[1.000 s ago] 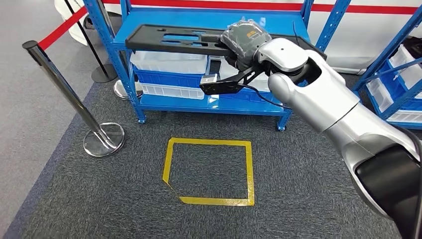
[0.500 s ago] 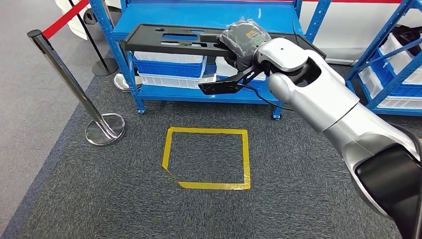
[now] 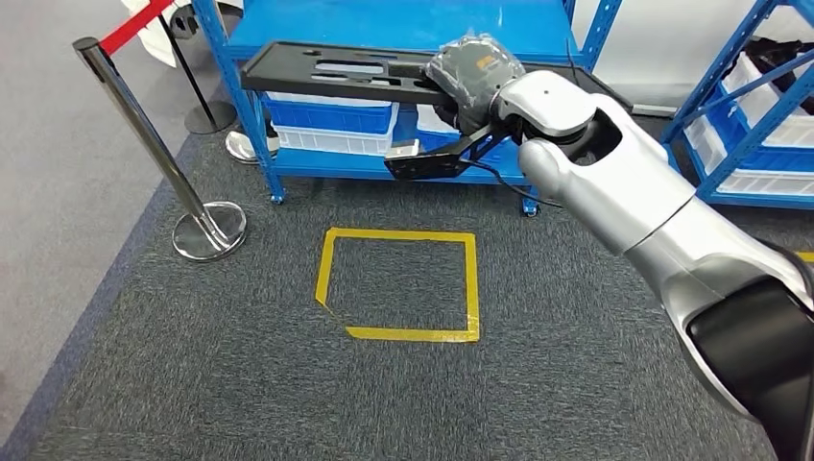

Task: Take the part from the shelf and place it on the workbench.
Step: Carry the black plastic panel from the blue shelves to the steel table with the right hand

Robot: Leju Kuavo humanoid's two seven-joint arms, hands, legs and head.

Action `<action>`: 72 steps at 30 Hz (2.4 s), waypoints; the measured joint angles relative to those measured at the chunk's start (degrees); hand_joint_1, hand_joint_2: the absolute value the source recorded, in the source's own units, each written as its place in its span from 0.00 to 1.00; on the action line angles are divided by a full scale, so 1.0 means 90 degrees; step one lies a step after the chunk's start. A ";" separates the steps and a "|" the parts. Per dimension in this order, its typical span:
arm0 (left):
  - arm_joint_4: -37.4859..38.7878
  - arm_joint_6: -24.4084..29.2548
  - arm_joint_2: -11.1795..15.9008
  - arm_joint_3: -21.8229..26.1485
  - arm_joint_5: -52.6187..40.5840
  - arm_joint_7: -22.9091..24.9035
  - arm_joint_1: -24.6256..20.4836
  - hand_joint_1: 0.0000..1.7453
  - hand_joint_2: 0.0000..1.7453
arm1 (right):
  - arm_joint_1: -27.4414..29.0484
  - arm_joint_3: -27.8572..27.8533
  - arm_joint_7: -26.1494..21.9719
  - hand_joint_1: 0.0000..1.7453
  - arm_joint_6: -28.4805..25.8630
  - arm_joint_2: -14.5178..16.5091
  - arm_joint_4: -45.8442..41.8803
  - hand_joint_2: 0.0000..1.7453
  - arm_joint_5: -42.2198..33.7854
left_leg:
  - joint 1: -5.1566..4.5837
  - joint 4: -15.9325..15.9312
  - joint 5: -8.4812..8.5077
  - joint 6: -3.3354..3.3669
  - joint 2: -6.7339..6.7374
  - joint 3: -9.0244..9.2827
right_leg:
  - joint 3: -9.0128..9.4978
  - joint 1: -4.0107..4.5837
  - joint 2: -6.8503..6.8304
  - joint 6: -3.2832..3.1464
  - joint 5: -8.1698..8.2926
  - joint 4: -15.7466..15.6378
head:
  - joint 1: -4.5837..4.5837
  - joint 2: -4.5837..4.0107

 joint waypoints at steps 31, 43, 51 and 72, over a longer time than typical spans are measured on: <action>-0.0004 -0.0020 0.0044 0.0001 0.0013 -0.0180 0.0025 0.00 1.00 | -0.0012 0.0002 0.0044 1.00 0.0010 0.0039 -0.0044 1.00 0.0212 | 0.0011 0.0078 0.0373 0.0001 0.0098 -0.0461 | 0.0744 -0.0008 -0.0380 0.0028 -0.0889 0.0061 | 0.0021 0.0001; -0.0004 -0.0020 0.0024 0.0002 0.0013 -0.0134 0.0024 0.00 1.00 | -0.0010 0.0009 0.0030 1.00 0.0008 0.0015 -0.0004 1.00 0.0262 | 0.0059 0.0134 0.0484 0.0013 -0.0541 -0.0612 | 0.0680 -0.0092 0.0383 0.0045 -0.0802 0.0144 | 0.0024 0.0001; -0.0006 -0.0020 0.0019 0.0001 0.0036 -0.0117 0.0026 0.00 1.00 | -0.0044 0.0020 0.0031 1.00 0.0015 0.0072 0.0023 1.00 0.0316 | 0.0104 0.1573 -0.0214 -0.0231 -0.0107 -0.1375 | 0.0715 -0.0113 -0.0095 -0.0120 -0.0723 -0.0059 | -0.0015 0.0001; -0.0006 0.0010 0.0038 0.0004 0.0051 -0.0067 0.0034 0.00 1.00 | 0.0159 0.0104 0.0092 1.00 0.0044 0.0078 0.0051 1.00 0.0313 | 0.0023 0.0099 0.0549 0.0106 -0.0584 -0.0631 | 0.0550 -0.0106 0.0282 0.0059 -0.0877 0.0433 | -0.0005 0.0001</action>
